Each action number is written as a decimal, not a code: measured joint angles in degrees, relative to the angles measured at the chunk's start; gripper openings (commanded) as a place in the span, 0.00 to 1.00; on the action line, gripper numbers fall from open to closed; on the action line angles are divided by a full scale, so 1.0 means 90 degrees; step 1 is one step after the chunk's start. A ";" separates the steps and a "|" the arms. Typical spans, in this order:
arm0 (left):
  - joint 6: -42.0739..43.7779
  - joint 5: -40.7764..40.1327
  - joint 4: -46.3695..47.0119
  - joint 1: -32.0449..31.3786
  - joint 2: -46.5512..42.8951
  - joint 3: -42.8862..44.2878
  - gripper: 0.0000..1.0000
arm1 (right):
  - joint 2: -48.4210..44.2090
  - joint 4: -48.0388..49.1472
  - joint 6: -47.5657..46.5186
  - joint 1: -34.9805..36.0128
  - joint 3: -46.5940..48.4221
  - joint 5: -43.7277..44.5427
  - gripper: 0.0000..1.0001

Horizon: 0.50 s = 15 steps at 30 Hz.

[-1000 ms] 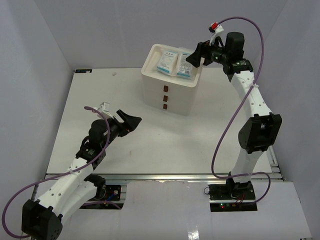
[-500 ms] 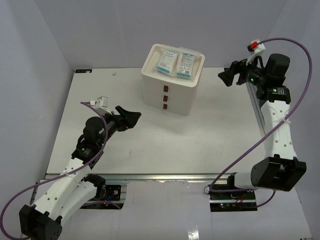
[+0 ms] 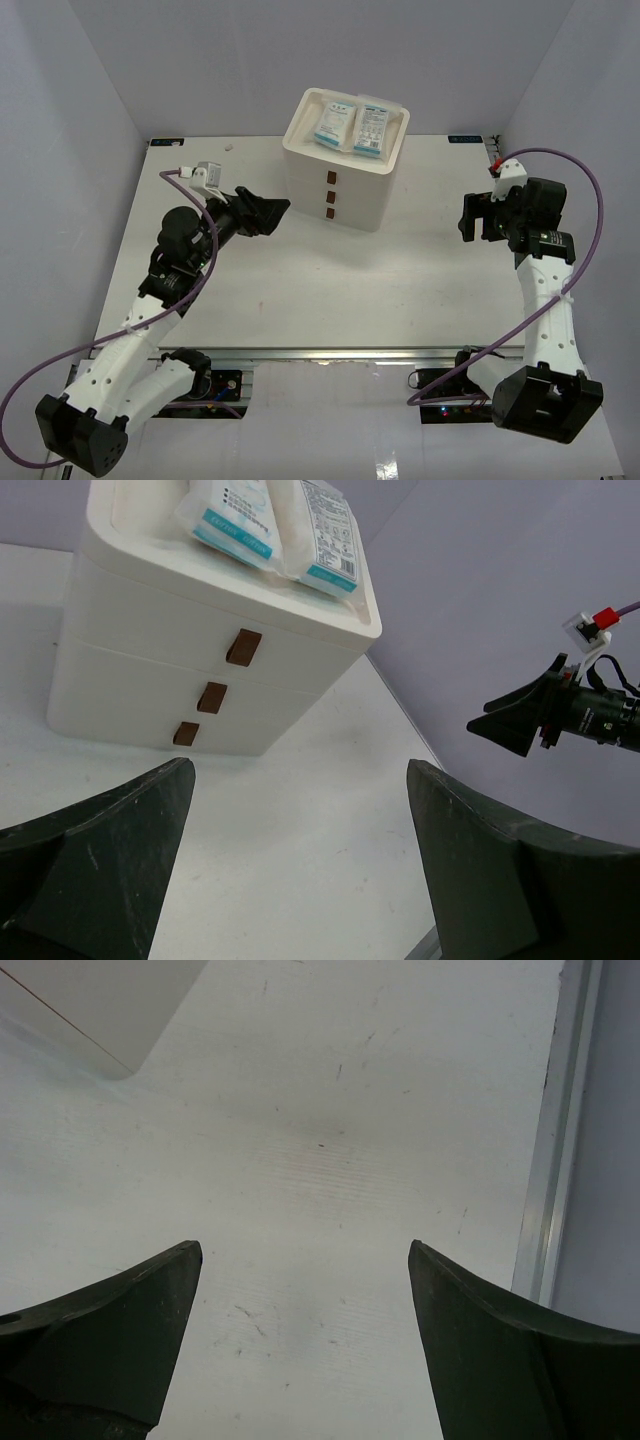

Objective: Organize the makeup

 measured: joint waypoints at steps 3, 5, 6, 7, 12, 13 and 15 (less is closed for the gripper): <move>0.0036 0.0180 0.0048 0.0000 0.0186 0.0009 0.98 | -0.0096 0.0009 0.0015 0.0000 -0.0040 0.0111 0.90; 0.0038 0.0289 0.0047 0.0000 0.0314 0.0009 0.98 | -0.0137 0.0039 0.0032 0.0000 -0.0041 0.0157 0.90; 0.0035 0.0329 0.0042 0.0000 0.0352 0.0008 0.98 | -0.0145 0.0054 0.0044 0.0000 -0.0041 0.0178 0.90; 0.0031 0.0363 0.0037 0.0000 0.0379 0.0007 0.98 | -0.0148 0.0067 0.0058 0.0000 -0.0041 0.0200 0.90; 0.0036 0.0411 0.0026 0.0000 0.0228 -0.0028 0.98 | -0.0147 0.0207 0.0182 0.0000 -0.0041 0.0399 0.90; 0.0040 0.0408 0.0020 0.0000 0.0183 -0.0031 0.98 | -0.0147 0.0231 0.0194 0.0000 -0.0039 0.0440 0.90; 0.0056 0.0407 0.0016 0.0000 0.0110 -0.0032 0.98 | -0.0147 0.0259 0.0204 0.0000 -0.0031 0.0489 0.90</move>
